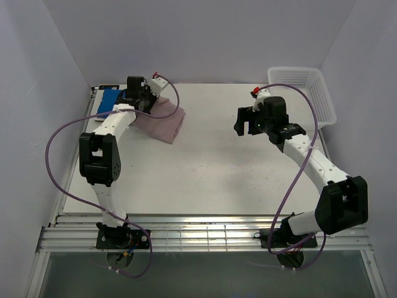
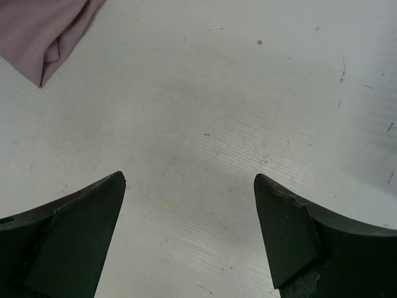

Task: Fold and stack the tank tops
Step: Neatly place the folded tank top to the corner

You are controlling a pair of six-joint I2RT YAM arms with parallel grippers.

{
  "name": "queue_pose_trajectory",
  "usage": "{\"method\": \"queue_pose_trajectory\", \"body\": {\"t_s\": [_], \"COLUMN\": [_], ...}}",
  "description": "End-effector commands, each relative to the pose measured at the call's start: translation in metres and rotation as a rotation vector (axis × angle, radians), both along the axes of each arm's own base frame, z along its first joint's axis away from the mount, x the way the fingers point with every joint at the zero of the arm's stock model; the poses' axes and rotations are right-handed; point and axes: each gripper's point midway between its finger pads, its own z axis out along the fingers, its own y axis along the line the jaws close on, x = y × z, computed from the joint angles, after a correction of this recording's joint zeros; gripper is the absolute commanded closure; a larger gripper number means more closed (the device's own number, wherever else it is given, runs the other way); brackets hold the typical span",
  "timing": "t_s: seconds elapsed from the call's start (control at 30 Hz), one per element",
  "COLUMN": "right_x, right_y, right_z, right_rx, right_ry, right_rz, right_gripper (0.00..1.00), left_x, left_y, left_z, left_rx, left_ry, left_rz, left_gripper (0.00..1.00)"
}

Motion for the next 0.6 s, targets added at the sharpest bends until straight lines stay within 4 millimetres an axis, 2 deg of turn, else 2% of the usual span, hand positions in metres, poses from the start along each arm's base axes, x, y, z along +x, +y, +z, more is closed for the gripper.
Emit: {"method": "queue_pose_trajectory", "body": {"t_s": [0.0, 0.13, 0.17, 0.33, 0.57], "right_x": [0.012, 0.015, 0.015, 0.016, 0.017], "right_y": [-0.003, -0.003, -0.002, -0.002, -0.001], "right_z": [0.004, 0.000, 0.000, -0.004, -0.004], "right_rx": [-0.013, -0.020, -0.020, -0.026, -0.021], "right_ry": [-0.041, -0.032, -0.032, -0.021, -0.019], "right_rz": [-0.016, -0.021, -0.020, -0.020, -0.016], "right_gripper": [0.10, 0.10, 0.10, 0.10, 0.10], "left_x": [0.018, 0.032, 0.036, 0.044, 0.050], "left_y": [0.018, 0.028, 0.029, 0.041, 0.046], "left_z": [0.057, 0.076, 0.085, 0.110, 0.146], "left_rx": [0.093, 0.138, 0.144, 0.147, 0.135], "left_ry": [-0.147, -0.200, -0.222, -0.281, -0.377], "left_rz": [-0.041, -0.042, -0.040, -0.021, 0.003], "left_gripper": [1.00, 1.00, 1.00, 1.00, 1.00]}}
